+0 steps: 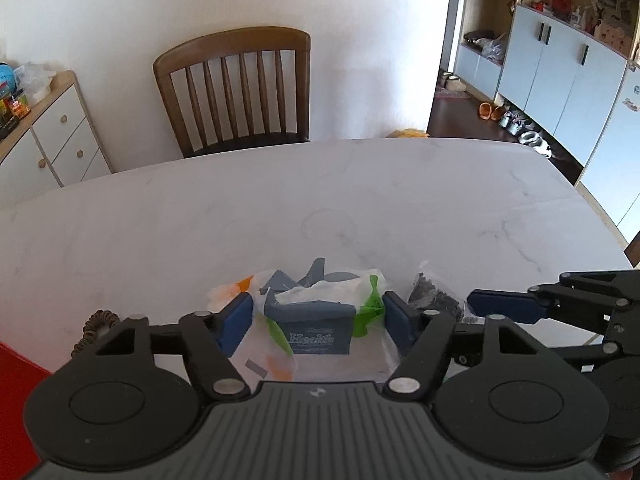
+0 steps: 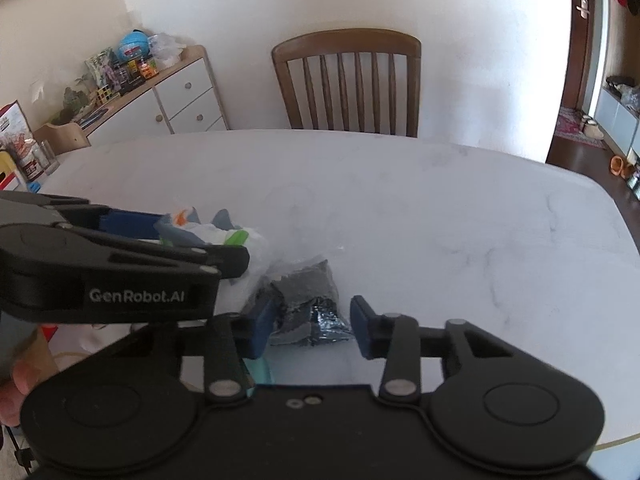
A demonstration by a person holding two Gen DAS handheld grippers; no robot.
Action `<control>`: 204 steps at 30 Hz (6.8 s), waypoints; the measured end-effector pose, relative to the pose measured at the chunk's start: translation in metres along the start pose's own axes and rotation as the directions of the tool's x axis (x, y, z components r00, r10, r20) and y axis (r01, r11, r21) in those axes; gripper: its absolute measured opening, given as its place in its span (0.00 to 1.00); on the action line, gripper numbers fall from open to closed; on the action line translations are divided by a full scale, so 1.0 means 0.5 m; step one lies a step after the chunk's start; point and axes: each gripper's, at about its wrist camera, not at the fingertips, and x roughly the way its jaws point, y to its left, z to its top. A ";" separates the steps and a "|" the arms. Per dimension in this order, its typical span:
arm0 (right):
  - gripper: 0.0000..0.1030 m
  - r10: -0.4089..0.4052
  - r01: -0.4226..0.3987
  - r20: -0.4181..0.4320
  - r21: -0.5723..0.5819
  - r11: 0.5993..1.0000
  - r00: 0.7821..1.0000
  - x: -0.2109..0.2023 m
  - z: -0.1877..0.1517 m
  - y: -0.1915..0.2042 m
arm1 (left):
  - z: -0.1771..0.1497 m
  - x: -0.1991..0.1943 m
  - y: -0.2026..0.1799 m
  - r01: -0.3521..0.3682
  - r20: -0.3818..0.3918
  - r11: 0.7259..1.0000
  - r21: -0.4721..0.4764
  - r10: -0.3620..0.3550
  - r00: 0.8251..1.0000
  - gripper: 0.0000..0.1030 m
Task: Organize objects
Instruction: 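Grasp the tissue pack with the left gripper while the right grasps the clear bag of black items, then carry the tissue pack and black-item bag over the cardboard box, then open both grippers to release the tissue pack and bag into the box, then move both grippers back from the box toward the white figurine on the table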
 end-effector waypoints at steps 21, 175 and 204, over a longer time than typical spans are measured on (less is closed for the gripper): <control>0.18 0.000 0.002 0.087 -0.028 1.000 0.996 -0.138 0.002 0.032 | 0.003 -0.141 0.029 0.076 0.100 0.997 -0.017 -0.074 0.992 0.55; 0.96 0.083 -0.068 0.148 -0.100 0.993 0.986 -0.374 -0.006 0.263 | -0.114 -0.435 0.214 0.093 0.161 0.992 -0.091 -0.077 0.984 1.00; 0.88 0.024 -0.026 -0.029 -0.098 0.995 0.999 -0.135 -0.056 0.035 | -0.133 -0.147 0.057 -0.036 0.045 0.995 -0.090 0.040 0.998 1.00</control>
